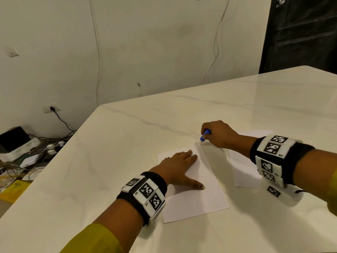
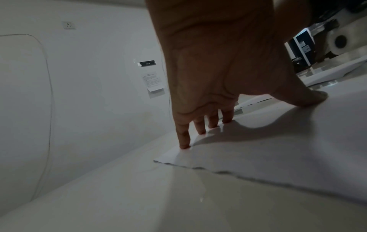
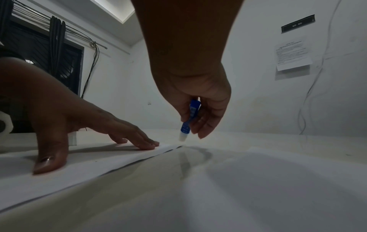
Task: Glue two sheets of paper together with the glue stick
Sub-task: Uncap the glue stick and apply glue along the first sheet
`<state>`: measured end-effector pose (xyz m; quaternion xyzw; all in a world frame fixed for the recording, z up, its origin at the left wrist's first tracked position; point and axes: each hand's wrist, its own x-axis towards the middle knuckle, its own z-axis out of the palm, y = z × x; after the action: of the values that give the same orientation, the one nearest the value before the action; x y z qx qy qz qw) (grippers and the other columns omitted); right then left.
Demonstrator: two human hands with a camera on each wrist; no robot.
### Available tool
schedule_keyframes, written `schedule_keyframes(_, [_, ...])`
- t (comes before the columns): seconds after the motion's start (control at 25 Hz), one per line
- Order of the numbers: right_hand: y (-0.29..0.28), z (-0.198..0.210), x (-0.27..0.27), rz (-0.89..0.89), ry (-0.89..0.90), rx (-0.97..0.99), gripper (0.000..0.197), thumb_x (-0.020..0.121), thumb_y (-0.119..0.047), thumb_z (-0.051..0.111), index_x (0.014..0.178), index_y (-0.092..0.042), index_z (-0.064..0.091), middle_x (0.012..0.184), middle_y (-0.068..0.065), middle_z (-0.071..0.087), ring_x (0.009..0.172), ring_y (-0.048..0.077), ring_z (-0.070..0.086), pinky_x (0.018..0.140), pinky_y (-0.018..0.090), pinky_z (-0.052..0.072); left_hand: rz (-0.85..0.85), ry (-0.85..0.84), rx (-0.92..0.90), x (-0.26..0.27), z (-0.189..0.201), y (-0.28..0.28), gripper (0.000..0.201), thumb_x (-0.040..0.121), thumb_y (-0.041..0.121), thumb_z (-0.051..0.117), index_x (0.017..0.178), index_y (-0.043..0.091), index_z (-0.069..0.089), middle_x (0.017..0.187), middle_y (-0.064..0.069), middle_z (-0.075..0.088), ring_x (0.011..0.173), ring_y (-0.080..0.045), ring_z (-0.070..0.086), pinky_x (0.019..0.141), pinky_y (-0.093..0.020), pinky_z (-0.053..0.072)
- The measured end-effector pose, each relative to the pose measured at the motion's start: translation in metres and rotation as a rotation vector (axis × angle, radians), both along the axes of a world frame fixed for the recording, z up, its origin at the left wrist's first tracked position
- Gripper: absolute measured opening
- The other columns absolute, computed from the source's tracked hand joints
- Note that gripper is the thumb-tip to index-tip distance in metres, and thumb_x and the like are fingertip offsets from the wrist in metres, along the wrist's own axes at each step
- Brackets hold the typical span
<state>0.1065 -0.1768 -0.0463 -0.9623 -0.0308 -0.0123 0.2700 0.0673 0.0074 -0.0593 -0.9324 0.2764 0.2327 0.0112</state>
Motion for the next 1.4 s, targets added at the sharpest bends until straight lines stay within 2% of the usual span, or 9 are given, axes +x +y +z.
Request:
schedule_keyframes(0.12, [0.006,-0.003,0.005,0.011,0.035,-0.061,0.019,0.088,-0.007,0.052,0.104,-0.005,0.064,0.112,0.015,0.065,0.084,0.023,0.049,0.072,0.03,0.04,-0.006,-0.01,0.0,-0.001,-0.001,0.001,0.102,0.076,0.066,0.058,0.151,0.025,0.001,0.161,0.005,-0.004,0.149,-0.018,0.0,0.12,-0.049,0.013])
schedule_keyframes(0.36, [0.011,-0.002,0.008,0.023,0.046,-0.128,0.019,0.088,-0.004,0.051,0.103,-0.006,0.063,0.111,0.016,0.065,0.083,0.025,0.05,0.071,0.032,0.042,-0.016,-0.017,0.019,0.0,-0.002,0.0,0.102,0.076,0.066,0.057,0.151,0.026,0.001,0.161,0.004,-0.004,0.149,-0.02,0.001,0.12,-0.048,0.014])
schedule_keyframes(1.16, [0.013,0.004,-0.019,0.075,0.103,-0.21,0.022,0.088,-0.004,0.052,0.107,-0.006,0.063,0.114,0.015,0.064,0.084,0.022,0.048,0.073,0.029,0.041,-0.011,-0.073,0.007,-0.007,-0.006,0.0,0.099,0.078,0.066,0.055,0.151,0.026,0.002,0.161,0.003,-0.003,0.149,-0.02,0.001,0.119,-0.051,0.014])
schedule_keyframes(1.4, [0.011,0.004,-0.037,0.098,0.108,-0.24,0.023,0.088,-0.004,0.052,0.108,-0.007,0.063,0.115,0.014,0.064,0.089,0.024,0.054,0.084,0.035,0.049,-0.004,-0.078,0.01,-0.007,-0.007,0.0,0.099,0.078,0.066,0.055,0.151,0.025,0.002,0.161,0.003,-0.004,0.149,-0.02,0.001,0.119,-0.052,0.013])
